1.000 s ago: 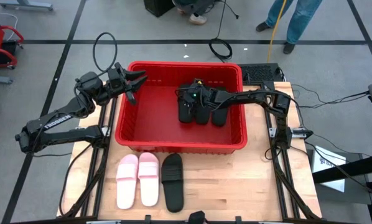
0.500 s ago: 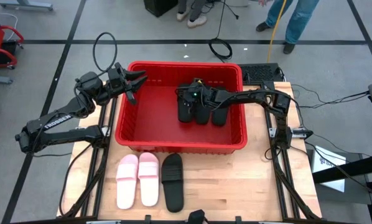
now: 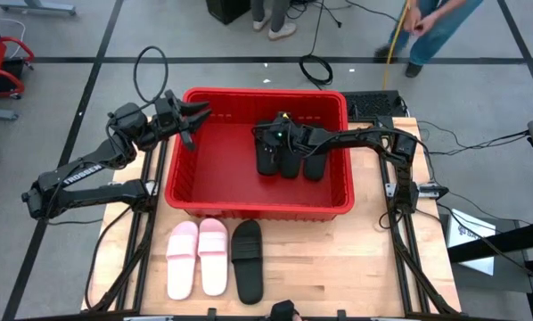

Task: Pick and place slides into bin
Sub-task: Put the right black slide into the red bin, then put the black slide into the red bin

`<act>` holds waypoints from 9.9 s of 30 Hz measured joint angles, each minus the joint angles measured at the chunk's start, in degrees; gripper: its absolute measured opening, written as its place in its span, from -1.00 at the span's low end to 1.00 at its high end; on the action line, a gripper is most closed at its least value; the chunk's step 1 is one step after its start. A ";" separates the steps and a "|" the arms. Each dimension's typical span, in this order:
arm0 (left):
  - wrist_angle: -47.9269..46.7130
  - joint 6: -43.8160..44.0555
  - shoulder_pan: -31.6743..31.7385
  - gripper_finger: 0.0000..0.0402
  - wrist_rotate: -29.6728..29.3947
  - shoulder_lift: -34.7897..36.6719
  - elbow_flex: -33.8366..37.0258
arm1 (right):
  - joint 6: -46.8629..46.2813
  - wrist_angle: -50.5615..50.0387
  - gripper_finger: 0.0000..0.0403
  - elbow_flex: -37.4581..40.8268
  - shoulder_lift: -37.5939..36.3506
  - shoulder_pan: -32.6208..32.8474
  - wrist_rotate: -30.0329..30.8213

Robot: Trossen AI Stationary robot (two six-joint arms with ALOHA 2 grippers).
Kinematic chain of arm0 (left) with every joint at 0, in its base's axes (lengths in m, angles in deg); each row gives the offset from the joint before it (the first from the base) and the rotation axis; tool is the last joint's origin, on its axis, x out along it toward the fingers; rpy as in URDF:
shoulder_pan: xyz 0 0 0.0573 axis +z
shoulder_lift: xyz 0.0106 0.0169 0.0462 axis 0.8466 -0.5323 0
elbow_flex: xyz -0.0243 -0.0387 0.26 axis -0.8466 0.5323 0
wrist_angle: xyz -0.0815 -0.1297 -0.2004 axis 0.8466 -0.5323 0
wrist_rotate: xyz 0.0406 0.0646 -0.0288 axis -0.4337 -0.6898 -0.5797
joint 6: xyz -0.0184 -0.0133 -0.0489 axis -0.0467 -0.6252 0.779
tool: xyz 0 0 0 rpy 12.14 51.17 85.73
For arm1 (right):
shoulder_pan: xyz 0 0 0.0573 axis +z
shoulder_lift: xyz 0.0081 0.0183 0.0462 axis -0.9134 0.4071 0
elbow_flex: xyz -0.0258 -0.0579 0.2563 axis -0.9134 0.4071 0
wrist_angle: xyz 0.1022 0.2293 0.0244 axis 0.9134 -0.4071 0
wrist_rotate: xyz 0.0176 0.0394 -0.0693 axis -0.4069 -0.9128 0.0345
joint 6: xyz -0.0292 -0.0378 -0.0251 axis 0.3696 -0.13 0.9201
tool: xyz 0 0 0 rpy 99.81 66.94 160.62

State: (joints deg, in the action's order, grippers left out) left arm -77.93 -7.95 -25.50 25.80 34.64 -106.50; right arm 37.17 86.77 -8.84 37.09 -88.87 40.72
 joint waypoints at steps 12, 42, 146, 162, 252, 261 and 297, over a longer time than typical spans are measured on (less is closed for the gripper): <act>0.02 0.16 -0.02 -0.37 1.78 0.00 -0.02 | -1.51 -2.67 -0.53 0.00 0.00 -0.02 0.53; -1.05 -0.10 -0.02 -0.37 1.80 0.00 -0.02 | -8.68 -3.02 -0.30 0.07 -0.24 0.46 -0.64; 23.28 -54.39 -83.73 -0.37 -84.51 -27.82 -0.04 | -27.21 -14.51 -0.31 0.04 -24.83 25.33 1.65; 25.90 -54.46 -88.22 -0.37 -98.71 -50.01 -19.14 | -28.11 -14.47 -0.31 0.04 -24.83 31.51 1.70; -30.50 19.83 -78.14 -0.37 -65.39 -72.04 -25.31 | -31.54 -15.30 -0.31 0.04 -24.83 36.13 1.88; -34.38 20.23 -76.67 -0.37 -65.73 -72.04 -25.33 | -31.52 -15.28 -0.31 0.04 -24.83 36.13 1.88; -35.52 18.79 -74.82 -0.98 -62.98 -68.24 -25.27 | -29.99 -14.86 -0.31 0.07 -24.83 36.12 1.90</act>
State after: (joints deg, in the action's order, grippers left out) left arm -113.45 10.84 -100.32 -37.18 -33.59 -131.77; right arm 7.18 71.91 -8.78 12.26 -52.75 42.62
